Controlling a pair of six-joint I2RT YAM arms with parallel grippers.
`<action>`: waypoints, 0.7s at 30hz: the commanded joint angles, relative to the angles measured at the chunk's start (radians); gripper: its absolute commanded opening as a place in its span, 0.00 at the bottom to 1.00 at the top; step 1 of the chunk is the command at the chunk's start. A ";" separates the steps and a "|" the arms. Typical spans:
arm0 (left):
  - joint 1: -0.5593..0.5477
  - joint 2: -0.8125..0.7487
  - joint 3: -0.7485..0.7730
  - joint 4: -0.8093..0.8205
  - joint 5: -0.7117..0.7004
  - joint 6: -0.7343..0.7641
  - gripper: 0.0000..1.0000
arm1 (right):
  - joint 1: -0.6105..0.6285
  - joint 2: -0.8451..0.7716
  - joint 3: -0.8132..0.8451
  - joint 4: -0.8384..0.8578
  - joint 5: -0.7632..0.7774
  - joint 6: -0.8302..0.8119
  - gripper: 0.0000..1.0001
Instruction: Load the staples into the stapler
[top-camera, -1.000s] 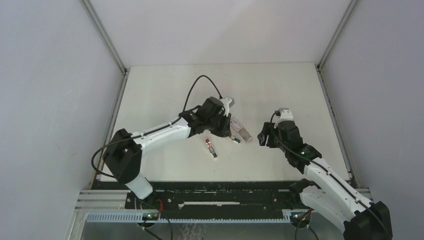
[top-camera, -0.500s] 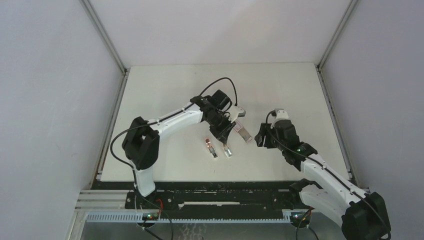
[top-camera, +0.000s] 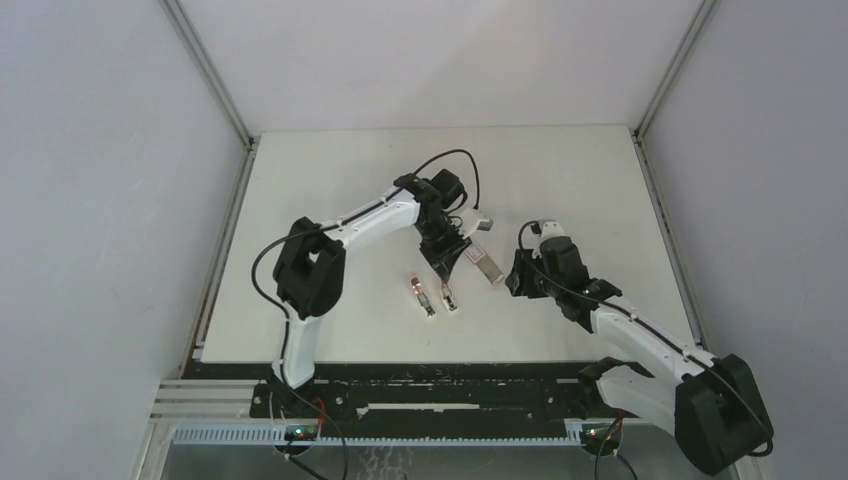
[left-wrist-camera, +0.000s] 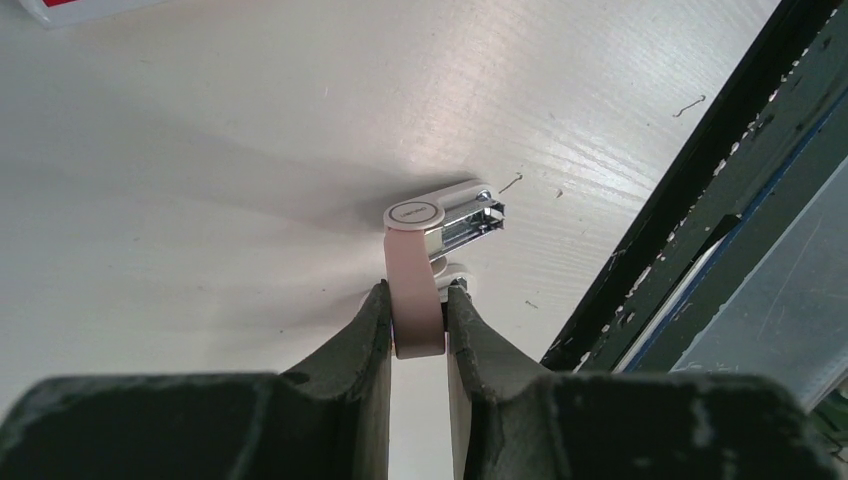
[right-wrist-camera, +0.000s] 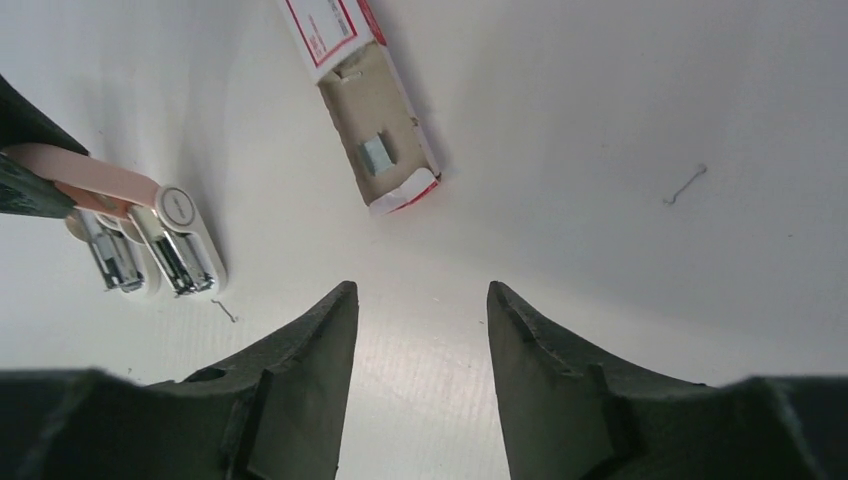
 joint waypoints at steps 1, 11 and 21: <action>0.010 0.017 0.074 -0.035 0.041 0.046 0.16 | -0.001 0.072 0.041 0.049 -0.029 -0.033 0.47; 0.033 0.025 0.090 -0.005 0.029 0.027 0.42 | 0.043 0.263 0.179 0.017 -0.039 -0.086 0.30; 0.064 -0.197 -0.058 0.274 0.012 -0.064 0.62 | 0.054 0.431 0.282 0.025 -0.064 -0.130 0.25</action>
